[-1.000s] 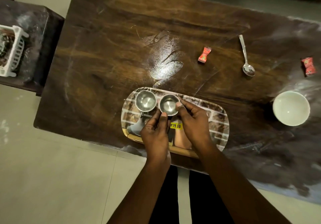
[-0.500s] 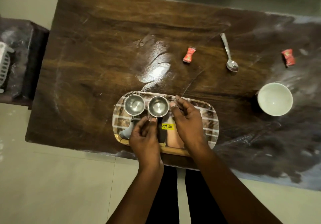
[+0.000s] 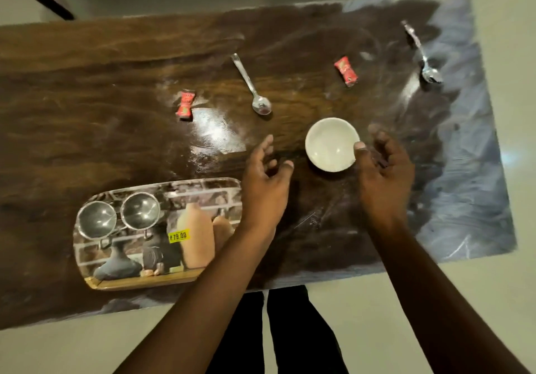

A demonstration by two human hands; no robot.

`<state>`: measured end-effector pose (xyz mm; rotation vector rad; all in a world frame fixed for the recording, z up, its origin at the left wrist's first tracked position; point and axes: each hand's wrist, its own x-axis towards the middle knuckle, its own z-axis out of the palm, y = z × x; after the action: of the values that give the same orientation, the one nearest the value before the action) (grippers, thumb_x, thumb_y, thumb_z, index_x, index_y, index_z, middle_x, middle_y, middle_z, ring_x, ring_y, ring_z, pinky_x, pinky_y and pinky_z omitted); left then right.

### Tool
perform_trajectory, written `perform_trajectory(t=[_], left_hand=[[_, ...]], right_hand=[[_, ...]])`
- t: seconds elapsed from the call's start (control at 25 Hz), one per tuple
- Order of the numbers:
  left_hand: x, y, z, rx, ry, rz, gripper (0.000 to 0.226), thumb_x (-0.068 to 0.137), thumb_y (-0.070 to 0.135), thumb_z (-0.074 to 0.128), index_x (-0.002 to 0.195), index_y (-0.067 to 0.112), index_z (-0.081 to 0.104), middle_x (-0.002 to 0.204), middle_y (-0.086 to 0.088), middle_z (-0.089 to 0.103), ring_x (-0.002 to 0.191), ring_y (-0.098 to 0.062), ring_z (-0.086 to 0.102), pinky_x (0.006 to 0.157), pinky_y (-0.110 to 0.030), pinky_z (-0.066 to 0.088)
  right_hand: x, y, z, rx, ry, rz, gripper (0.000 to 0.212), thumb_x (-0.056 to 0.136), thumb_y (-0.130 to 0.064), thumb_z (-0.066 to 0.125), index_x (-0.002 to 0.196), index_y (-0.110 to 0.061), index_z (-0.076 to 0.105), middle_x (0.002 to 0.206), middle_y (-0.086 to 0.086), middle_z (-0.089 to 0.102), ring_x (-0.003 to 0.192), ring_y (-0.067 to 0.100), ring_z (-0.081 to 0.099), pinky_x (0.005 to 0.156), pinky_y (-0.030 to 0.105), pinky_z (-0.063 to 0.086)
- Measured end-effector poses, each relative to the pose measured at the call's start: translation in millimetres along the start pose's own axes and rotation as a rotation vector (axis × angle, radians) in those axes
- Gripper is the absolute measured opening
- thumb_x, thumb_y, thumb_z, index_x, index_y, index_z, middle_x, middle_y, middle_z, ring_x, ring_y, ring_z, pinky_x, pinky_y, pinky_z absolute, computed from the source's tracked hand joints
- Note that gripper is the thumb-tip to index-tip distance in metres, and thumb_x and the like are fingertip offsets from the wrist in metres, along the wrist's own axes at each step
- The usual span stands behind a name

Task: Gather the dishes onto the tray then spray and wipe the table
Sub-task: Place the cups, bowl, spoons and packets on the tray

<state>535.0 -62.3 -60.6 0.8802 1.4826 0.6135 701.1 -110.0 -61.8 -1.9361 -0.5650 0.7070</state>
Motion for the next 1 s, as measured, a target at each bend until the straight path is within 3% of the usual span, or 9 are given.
perform_trajectory(t=[0.08,0.2,0.36,0.44,0.52,0.72,0.88,1.0], left_hand=[[15.5,6.9,28.9,0.013,-0.056,-0.020,0.062,0.102,0.010,0.068,0.159,0.023,0.049,0.157,-0.001,0.056,0.131,-0.010,0.058,0.104,-0.023,0.049],[33.6,7.0,56.8,-0.029,-0.039,-0.052,0.057,0.103,0.007,0.065,0.158,0.016,0.052,0.160,-0.001,0.056,0.142,-0.012,0.055,0.120,-0.034,0.046],[41.4,-2.5,75.1,-0.067,0.005,-0.075,0.041,0.105,0.007,0.060,0.146,0.012,0.065,0.140,-0.005,0.072,0.129,-0.018,0.067,0.105,-0.030,0.057],[40.2,-4.4,77.4,-0.076,0.032,-0.072,0.037,0.107,0.008,0.057,0.142,0.012,0.069,0.134,-0.004,0.075,0.126,-0.018,0.070,0.102,-0.031,0.059],[34.3,-4.3,73.7,-0.097,0.057,-0.067,0.037,0.108,0.008,0.056,0.142,0.012,0.069,0.136,-0.005,0.075,0.127,-0.019,0.069,0.107,-0.038,0.058],[-6.9,-5.1,16.5,-0.188,0.112,-0.022,0.036,0.109,0.007,0.054,0.142,0.011,0.069,0.138,-0.004,0.075,0.131,-0.018,0.068,0.110,-0.039,0.056],[-60.7,-23.9,-67.5,-0.191,0.179,-0.003,0.034,0.109,0.008,0.057,0.136,0.020,0.074,0.131,0.005,0.078,0.124,-0.009,0.071,0.103,-0.032,0.058],[-101.0,-46.7,-138.6,-0.223,0.239,-0.029,0.031,0.109,0.012,0.060,0.131,0.027,0.076,0.127,0.011,0.080,0.122,-0.009,0.073,0.097,-0.028,0.061]], right_hand=[[23.9,16.8,-10.3,0.031,-0.009,0.078,0.046,0.101,-0.024,0.071,0.145,-0.015,0.061,0.143,-0.001,0.065,0.128,0.006,0.064,0.100,0.014,0.054],[44.7,36.4,-9.7,0.065,-0.120,0.171,0.045,0.104,-0.023,0.067,0.148,-0.015,0.058,0.136,-0.003,0.067,0.123,0.003,0.065,0.103,0.023,0.056],[49.9,48.6,-3.6,0.077,-0.261,0.174,0.032,0.106,-0.023,0.063,0.137,-0.019,0.068,0.122,-0.008,0.075,0.111,0.003,0.072,0.083,0.019,0.058],[47.3,48.0,-0.7,0.094,-0.270,0.170,0.029,0.106,-0.020,0.061,0.133,-0.019,0.071,0.120,-0.005,0.077,0.113,0.010,0.073,0.086,0.026,0.061],[41.9,43.6,0.3,0.106,-0.267,0.162,0.028,0.106,-0.021,0.061,0.131,-0.023,0.072,0.119,-0.006,0.078,0.113,0.010,0.073,0.091,0.031,0.062],[-14.1,14.5,7.8,0.091,-0.329,0.136,0.023,0.104,-0.027,0.065,0.123,-0.036,0.073,0.116,-0.015,0.078,0.112,0.005,0.072,0.090,0.027,0.061],[-91.3,-5.3,30.9,0.083,-0.392,0.129,0.020,0.102,-0.020,0.069,0.119,-0.030,0.075,0.107,-0.024,0.078,0.100,-0.004,0.073,0.077,0.010,0.056],[-156.5,-7.1,60.8,0.091,-0.512,0.168,0.020,0.100,-0.015,0.070,0.115,-0.027,0.074,0.102,-0.026,0.079,0.096,-0.003,0.075,0.073,0.011,0.058]])
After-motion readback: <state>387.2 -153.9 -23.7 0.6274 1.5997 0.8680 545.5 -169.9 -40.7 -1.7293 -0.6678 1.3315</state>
